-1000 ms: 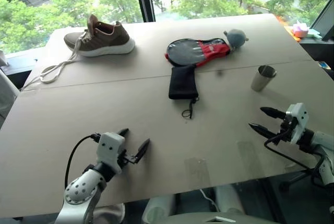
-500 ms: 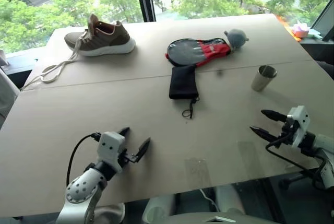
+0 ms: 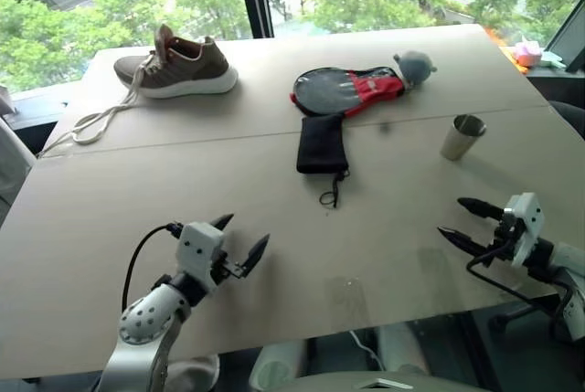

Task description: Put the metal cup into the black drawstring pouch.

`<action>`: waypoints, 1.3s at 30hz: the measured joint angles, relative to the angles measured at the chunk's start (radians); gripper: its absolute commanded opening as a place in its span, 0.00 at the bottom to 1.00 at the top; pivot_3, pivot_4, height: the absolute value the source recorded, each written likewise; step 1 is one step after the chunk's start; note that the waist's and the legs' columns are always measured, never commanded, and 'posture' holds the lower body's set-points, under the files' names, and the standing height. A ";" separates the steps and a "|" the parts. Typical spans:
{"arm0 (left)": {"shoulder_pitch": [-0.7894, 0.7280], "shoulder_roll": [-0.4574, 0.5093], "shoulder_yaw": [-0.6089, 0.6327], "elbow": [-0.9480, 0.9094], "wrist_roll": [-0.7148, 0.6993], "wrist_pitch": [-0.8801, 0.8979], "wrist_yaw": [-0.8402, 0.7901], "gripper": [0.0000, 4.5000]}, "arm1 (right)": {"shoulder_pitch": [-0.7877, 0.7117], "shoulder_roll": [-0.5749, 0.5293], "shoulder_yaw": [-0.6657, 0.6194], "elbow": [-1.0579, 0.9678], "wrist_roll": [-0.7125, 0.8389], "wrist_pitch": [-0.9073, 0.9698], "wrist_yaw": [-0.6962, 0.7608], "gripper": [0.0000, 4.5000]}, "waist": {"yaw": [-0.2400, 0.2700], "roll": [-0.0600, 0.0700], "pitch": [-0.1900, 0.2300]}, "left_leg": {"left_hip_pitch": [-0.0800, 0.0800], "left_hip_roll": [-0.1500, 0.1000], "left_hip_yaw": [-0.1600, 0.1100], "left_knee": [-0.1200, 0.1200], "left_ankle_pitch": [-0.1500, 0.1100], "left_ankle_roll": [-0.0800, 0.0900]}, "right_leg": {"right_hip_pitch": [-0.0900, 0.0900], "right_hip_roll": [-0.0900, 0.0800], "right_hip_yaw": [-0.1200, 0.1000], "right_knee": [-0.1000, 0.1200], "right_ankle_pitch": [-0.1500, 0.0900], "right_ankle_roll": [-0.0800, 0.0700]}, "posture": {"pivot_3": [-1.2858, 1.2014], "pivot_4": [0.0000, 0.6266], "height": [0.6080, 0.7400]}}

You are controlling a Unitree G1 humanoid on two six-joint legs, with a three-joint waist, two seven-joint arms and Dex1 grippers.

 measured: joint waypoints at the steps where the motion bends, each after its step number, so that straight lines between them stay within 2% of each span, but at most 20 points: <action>1: -0.038 0.004 -0.022 0.006 0.030 0.000 0.009 1.00 | 0.018 0.006 -0.007 -0.019 0.007 0.001 -0.007 1.00 | 0.003 0.000 0.000 | 0.000 0.000 -0.001 0.000 0.000 0.000 | 0.000 0.000 -0.001 0.000 0.000 0.000 | 0.52 0.24 1.00; 5: -0.235 0.011 -0.110 0.112 0.170 -0.043 0.055 1.00 | 0.086 0.053 -0.024 -0.143 0.048 0.013 -0.046 1.00 | 0.001 0.000 0.000 | 0.000 0.000 -0.001 0.000 0.000 0.000 | 0.000 0.000 -0.001 0.001 0.002 0.004 | 0.52 0.24 1.00; 11: -0.557 -0.055 -0.288 0.385 0.424 -0.211 0.181 1.00 | 0.202 0.128 -0.018 -0.332 0.073 0.031 -0.140 1.00 | 0.003 -0.001 0.000 | -0.001 -0.003 -0.001 0.000 0.000 0.000 | 0.000 -0.001 0.000 0.000 0.005 0.001 | 0.52 0.24 1.00; 16: -0.688 -0.072 -0.353 0.525 0.569 -0.295 0.284 1.00 | 0.253 0.145 -0.021 -0.382 0.074 0.032 -0.183 1.00 | 0.000 -0.001 0.000 | -0.001 -0.002 0.000 -0.001 0.000 0.000 | -0.001 0.000 0.001 0.000 0.005 0.001 | 0.52 0.24 1.00; 20: -0.738 -0.058 -0.391 0.594 0.657 -0.320 0.316 1.00 | 0.274 0.147 -0.024 -0.417 0.081 0.031 -0.208 1.00 | 0.000 -0.001 0.000 | -0.001 -0.002 0.000 -0.001 0.000 0.000 | -0.001 0.000 0.001 0.000 0.002 0.005 | 0.52 0.24 1.00; 26: -0.739 -0.035 -0.407 0.603 0.681 -0.317 0.299 1.00 | 0.279 0.156 -0.026 -0.453 0.112 0.027 -0.220 1.00 | 0.000 -0.001 0.000 | -0.001 -0.002 -0.001 -0.001 0.000 0.000 | -0.001 0.000 0.000 0.001 0.002 0.005 | 0.52 0.24 1.00; 39: -0.678 -0.002 -0.406 0.546 0.737 -0.277 0.308 1.00 | 0.305 0.109 -0.013 -0.450 0.095 -0.025 -0.097 1.00 | 0.001 -0.001 0.000 | 0.000 -0.002 -0.001 0.000 0.000 0.000 | -0.001 0.000 0.000 0.002 0.002 0.005 | 0.52 0.24 1.00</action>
